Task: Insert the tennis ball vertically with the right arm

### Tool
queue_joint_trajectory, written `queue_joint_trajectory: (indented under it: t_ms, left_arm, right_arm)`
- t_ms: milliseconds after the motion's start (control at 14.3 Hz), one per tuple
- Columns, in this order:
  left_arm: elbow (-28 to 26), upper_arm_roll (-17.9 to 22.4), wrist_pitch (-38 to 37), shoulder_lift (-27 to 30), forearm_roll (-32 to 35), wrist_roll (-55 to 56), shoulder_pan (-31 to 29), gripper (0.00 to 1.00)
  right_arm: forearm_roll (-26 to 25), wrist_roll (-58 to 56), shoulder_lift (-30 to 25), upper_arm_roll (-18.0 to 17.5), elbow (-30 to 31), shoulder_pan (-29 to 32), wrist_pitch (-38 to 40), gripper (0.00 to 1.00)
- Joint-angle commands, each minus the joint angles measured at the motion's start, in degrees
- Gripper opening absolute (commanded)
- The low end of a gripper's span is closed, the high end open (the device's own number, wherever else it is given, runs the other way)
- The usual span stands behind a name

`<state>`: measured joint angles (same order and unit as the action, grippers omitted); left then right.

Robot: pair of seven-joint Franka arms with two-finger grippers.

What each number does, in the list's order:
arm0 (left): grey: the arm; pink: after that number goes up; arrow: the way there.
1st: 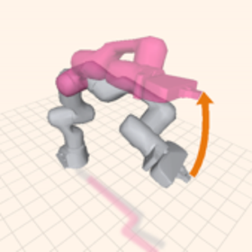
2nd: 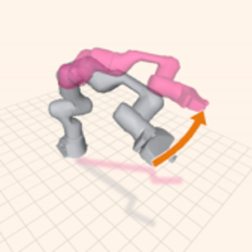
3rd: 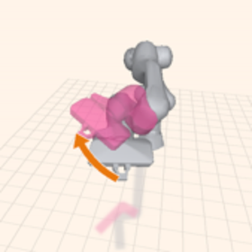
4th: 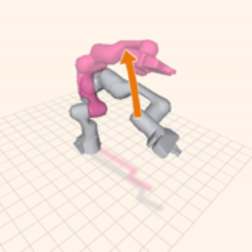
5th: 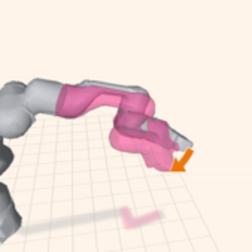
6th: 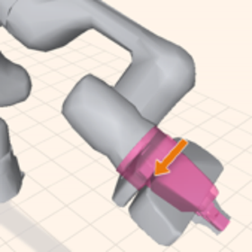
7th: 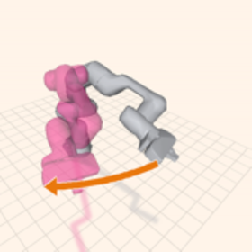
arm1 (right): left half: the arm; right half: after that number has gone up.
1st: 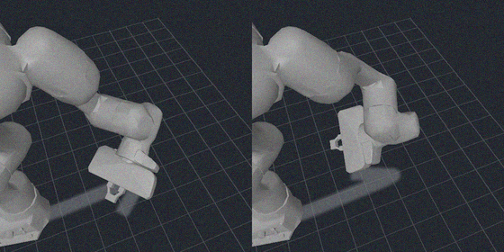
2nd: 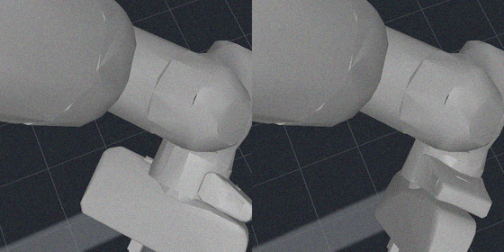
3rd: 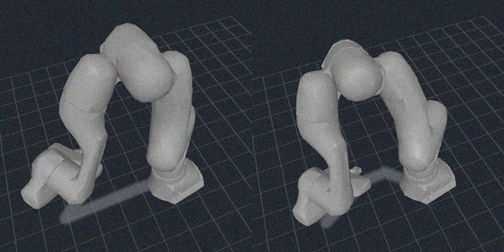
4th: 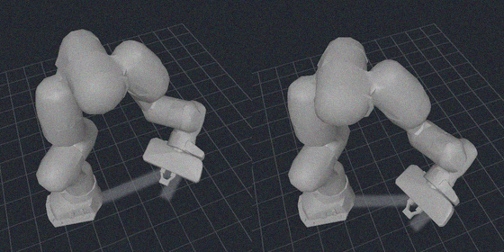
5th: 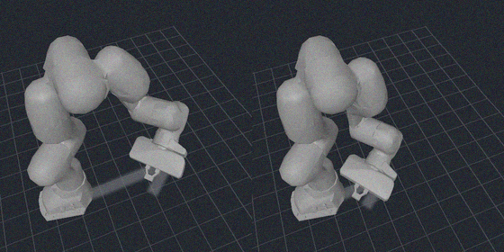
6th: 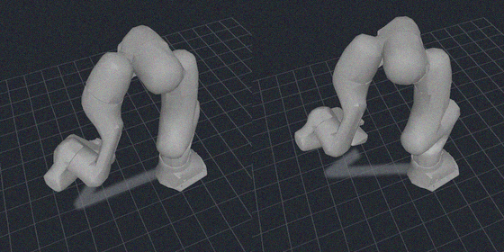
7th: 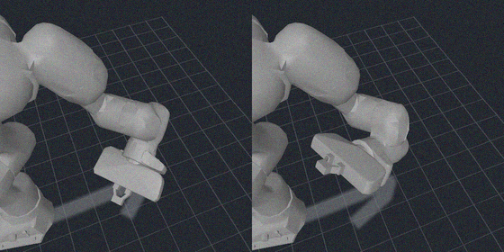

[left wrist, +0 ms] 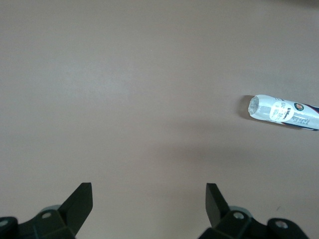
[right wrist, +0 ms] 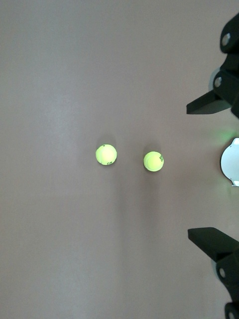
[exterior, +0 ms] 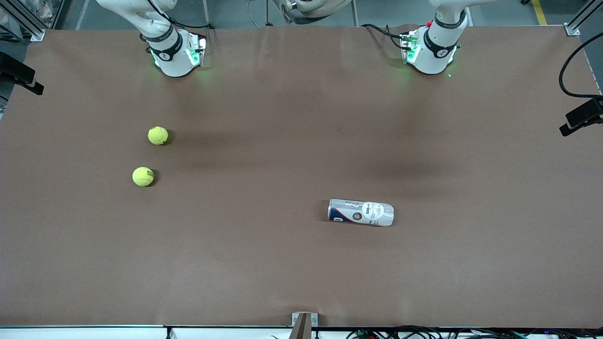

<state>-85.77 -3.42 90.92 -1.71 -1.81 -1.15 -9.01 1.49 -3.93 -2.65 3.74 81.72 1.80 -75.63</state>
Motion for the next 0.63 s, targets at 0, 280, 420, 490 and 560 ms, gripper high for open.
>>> queue_joint_trajectory:
  t_ms: [0, 280, 420, 490, 560]
  left_arm:
    - [-0.4, -0.3, 0.0, 0.3, 0.0, -0.2, 0.0, 1.00]
    - [-0.3, -0.3, 0.0, 0.2, -0.1, 0.4, -0.1, 1.00]
    - [-0.1, -0.4, 0.0, 0.1, -0.5, 0.5, 0.1, 1.00]
    - [-0.1, -0.6, -0.1, 0.0, -0.8, 0.6, 0.5, 1.00]
    - [-0.2, -1.1, -0.2, -0.1, -0.8, 2.0, 1.1, 1.00]
  right_arm:
    - [0.3, 0.0, -1.0, -0.2, 1.3, 0.6, -0.7, 1.00]
    - [-0.2, 0.0, 0.6, -0.2, 0.7, 0.7, -0.8, 1.00]
    - [-0.4, -0.1, 3.8, -0.2, 0.1, 1.0, -0.9, 1.00]
    - [-0.3, -0.1, 4.6, -0.2, 0.1, 1.6, -2.4, 1.00]
    - [-0.2, -0.2, 6.0, -0.2, 0.3, 2.4, -5.9, 1.00]
